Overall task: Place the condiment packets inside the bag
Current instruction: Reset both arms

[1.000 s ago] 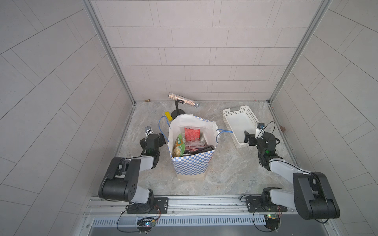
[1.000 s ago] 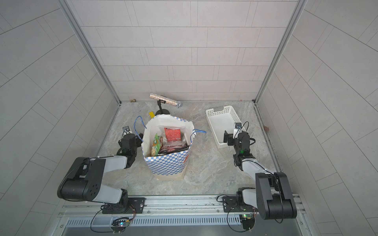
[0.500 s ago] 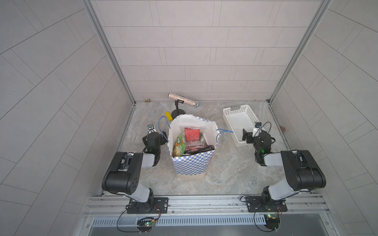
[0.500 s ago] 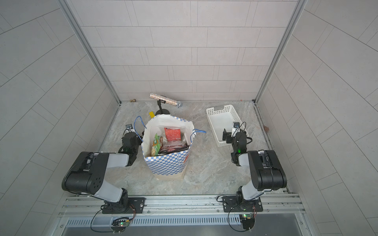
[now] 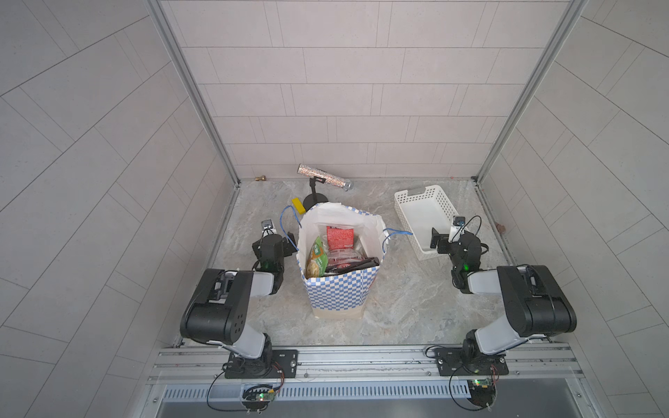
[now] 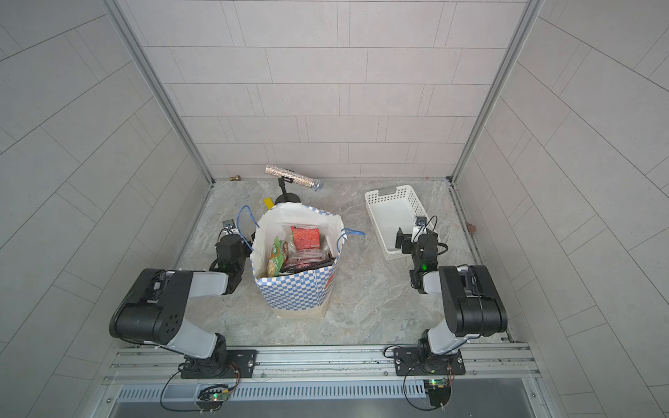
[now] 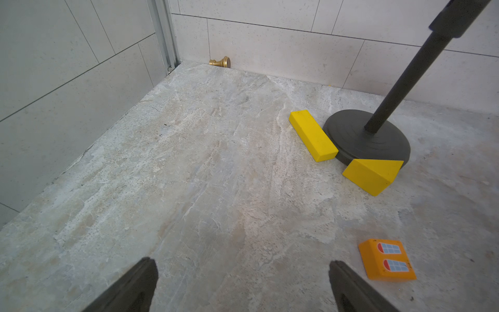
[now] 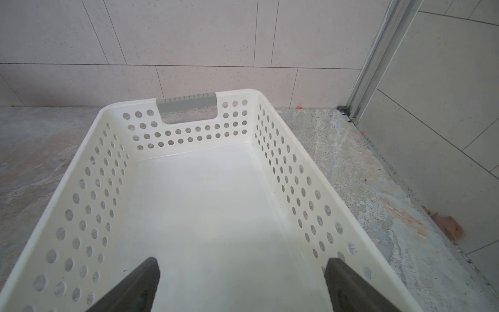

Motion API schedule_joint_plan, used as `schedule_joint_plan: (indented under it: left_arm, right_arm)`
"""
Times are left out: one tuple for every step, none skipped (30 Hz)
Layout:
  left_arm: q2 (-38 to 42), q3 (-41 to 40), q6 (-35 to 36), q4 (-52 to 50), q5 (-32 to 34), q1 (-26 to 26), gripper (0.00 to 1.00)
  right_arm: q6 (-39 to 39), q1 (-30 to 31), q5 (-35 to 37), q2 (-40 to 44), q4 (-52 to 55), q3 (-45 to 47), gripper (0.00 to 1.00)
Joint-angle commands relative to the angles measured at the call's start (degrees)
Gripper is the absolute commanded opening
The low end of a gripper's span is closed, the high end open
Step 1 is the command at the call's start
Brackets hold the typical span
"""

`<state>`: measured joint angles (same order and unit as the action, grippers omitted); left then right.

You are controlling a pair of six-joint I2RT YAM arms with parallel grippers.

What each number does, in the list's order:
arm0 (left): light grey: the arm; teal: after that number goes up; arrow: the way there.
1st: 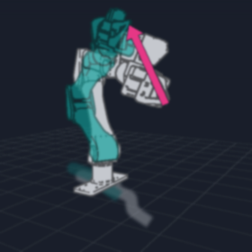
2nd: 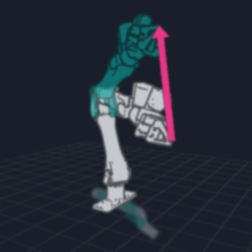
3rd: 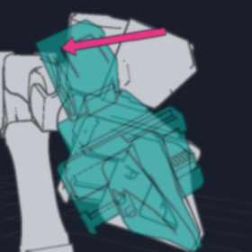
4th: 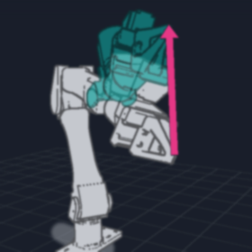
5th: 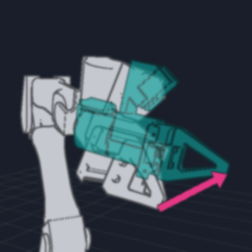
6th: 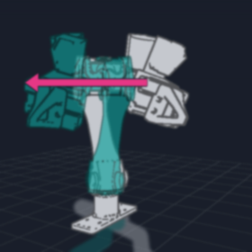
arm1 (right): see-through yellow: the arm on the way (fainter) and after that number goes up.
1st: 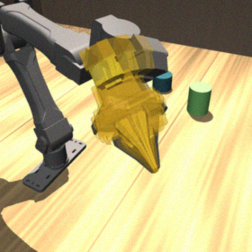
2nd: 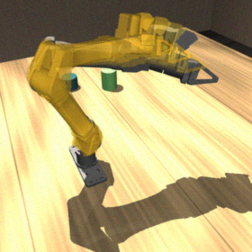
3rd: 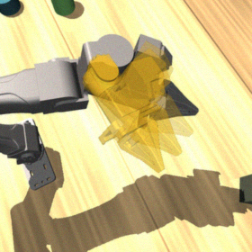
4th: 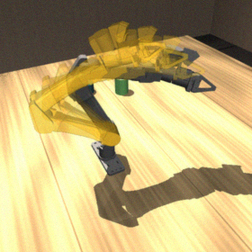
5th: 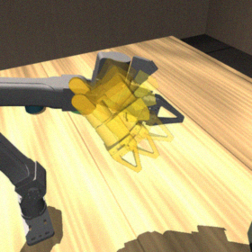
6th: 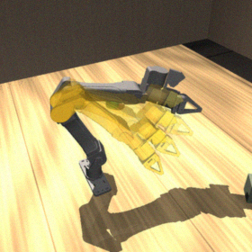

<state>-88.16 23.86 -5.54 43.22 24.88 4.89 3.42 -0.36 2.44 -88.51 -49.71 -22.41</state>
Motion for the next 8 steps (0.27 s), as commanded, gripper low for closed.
schedule_joint_plan:
  left_arm:
    - [-0.3,1.3,0.4,0.0,-0.3,-0.2,1.0]
    - [-0.5,1.6,0.3,-0.4,-0.5,-0.5,1.0]
    - [-0.5,1.6,0.2,-0.5,-0.6,-0.6,1.0]
    - [-0.5,1.6,0.2,-0.5,-0.7,-0.6,1.0]
    - [-0.3,1.4,0.3,-0.2,-0.7,-0.6,1.0]
    - [0.1,1.0,0.4,0.0,-0.8,-0.5,1.0]
    - [0.5,0.3,0.6,0.8,-0.9,-0.4,1.0]
    - [0.5,0.3,0.6,1.2,-0.8,-0.3,1.0]
  right_arm:
    - [0.6,-0.1,0.4,0.5,2.2,-0.4,1.0]
    - [0.6,-0.1,0.4,0.5,2.2,-0.5,1.0]
    - [0.6,-0.1,0.4,0.4,1.7,-0.4,1.0]
    - [0.6,-0.1,0.3,0.4,1.7,-0.4,1.0]
    - [0.6,-0.1,0.3,0.5,2.1,-0.4,1.0]
    - [0.7,-0.1,0.4,0.4,2.0,-0.4,1.0]
    - [0.7,-0.1,0.4,0.4,1.9,-0.4,1.0]
    - [0.7,-0.1,0.3,0.4,1.9,-0.4,1.0]
